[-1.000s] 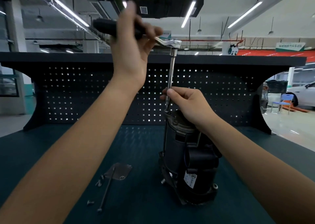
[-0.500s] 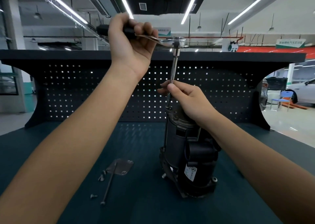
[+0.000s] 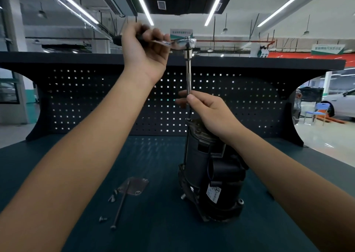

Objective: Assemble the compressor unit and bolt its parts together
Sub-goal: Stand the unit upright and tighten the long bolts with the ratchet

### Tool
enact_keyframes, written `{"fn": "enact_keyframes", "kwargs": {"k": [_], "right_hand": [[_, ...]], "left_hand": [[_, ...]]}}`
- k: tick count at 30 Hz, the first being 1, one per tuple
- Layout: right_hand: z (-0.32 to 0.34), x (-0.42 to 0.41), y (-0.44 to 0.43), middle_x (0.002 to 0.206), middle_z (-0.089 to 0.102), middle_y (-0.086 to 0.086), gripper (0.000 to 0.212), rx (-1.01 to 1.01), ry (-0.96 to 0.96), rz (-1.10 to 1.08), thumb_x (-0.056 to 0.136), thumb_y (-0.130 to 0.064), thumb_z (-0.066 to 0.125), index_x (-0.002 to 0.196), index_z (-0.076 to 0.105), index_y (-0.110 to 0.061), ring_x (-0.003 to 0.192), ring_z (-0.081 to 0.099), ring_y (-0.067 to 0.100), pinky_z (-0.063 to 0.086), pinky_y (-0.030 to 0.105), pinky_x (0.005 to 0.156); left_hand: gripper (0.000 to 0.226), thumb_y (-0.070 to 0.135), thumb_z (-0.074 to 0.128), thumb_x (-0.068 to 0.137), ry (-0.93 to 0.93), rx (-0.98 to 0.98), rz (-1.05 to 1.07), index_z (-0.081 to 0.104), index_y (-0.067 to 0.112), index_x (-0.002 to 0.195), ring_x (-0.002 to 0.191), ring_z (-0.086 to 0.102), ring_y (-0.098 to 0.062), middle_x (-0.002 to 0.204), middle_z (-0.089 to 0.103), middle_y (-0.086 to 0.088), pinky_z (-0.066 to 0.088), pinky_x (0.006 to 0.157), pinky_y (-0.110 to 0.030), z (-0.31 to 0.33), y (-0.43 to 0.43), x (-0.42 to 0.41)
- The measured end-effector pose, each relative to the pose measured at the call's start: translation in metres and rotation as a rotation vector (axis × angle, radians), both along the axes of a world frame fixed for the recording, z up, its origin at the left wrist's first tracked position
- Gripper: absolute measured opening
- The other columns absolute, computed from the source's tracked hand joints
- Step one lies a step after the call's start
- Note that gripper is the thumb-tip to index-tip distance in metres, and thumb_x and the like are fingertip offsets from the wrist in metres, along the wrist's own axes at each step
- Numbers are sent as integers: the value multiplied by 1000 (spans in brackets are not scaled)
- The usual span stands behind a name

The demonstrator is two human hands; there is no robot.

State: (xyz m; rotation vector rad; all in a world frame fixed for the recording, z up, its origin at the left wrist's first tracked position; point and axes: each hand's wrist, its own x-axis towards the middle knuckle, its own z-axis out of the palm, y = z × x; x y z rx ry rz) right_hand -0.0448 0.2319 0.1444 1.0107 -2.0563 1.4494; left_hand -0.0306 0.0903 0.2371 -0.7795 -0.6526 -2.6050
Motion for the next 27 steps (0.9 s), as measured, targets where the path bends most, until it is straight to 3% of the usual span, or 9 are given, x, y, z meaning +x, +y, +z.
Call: {"fn": "enact_keyframes", "kwargs": {"k": [2,6,10,12,15,18,21,24,27], "right_hand": [[1,3,-1,84,67,-18,19,-13,24,-43,97,-21,44,95,62,-27,97,55,44,43,34,80],[1,4,-2,86,72,6,26,-46,77,-115,96,-21,47,78,63,-30,49,49,27,42,31,51],[2,3,-4,90,67,25,26,-49,75,-131,94,-26,50,73,64,-29,57,51,33,39,28,55],[2,3,-3,82,72,5,23,-72,60,-111,94,-25,51,76,65,-29,72,59,39,47,36,61],[0,1,-1,79,70,-18,15,-83,-3,-67,94,-25,50,94,64,-31,99,54,44,48,38,76],[0,2,-1,98,71,-4,20,-41,4,-36,96,-24,48,108,59,-35,105,55,39,47,34,86],[0,6,-3,95,72,7,21,-13,46,-48,95,-22,50,91,61,-39,101,55,46,44,48,88],[0,5,-3,93,71,17,22,-22,64,-96,94,-23,51,81,64,-35,85,61,41,51,40,73],[1,3,-1,92,70,17,22,-37,47,-143,94,-25,50,78,66,-29,41,43,11,37,22,45]], "left_hand": [[35,15,43,92,19,-25,6,46,12,57,48,52,-13,43,45,2,51,51,-23,-1,0,0],[26,19,45,95,197,-269,277,49,13,69,62,63,-12,53,54,4,53,67,-29,-15,10,14],[17,16,53,88,599,-562,813,54,17,71,70,65,-11,58,61,9,52,73,-28,-27,26,30],[20,19,50,89,619,-564,785,52,17,69,69,66,-12,55,60,9,52,73,-28,-28,24,31],[30,21,39,97,383,-347,448,47,12,70,60,62,-14,48,51,6,52,70,-30,-18,12,21],[29,21,41,95,153,-83,54,46,10,69,44,52,-13,40,41,3,52,59,-28,-4,3,6],[31,20,43,94,47,62,-182,49,7,66,33,43,-9,33,37,5,48,44,-20,2,4,-3],[30,22,41,96,114,-74,-99,48,10,69,40,51,-10,38,42,5,49,50,-22,-2,4,2],[29,20,40,97,355,-355,334,48,12,70,64,63,-13,52,55,6,52,70,-30,-17,15,16]]}}
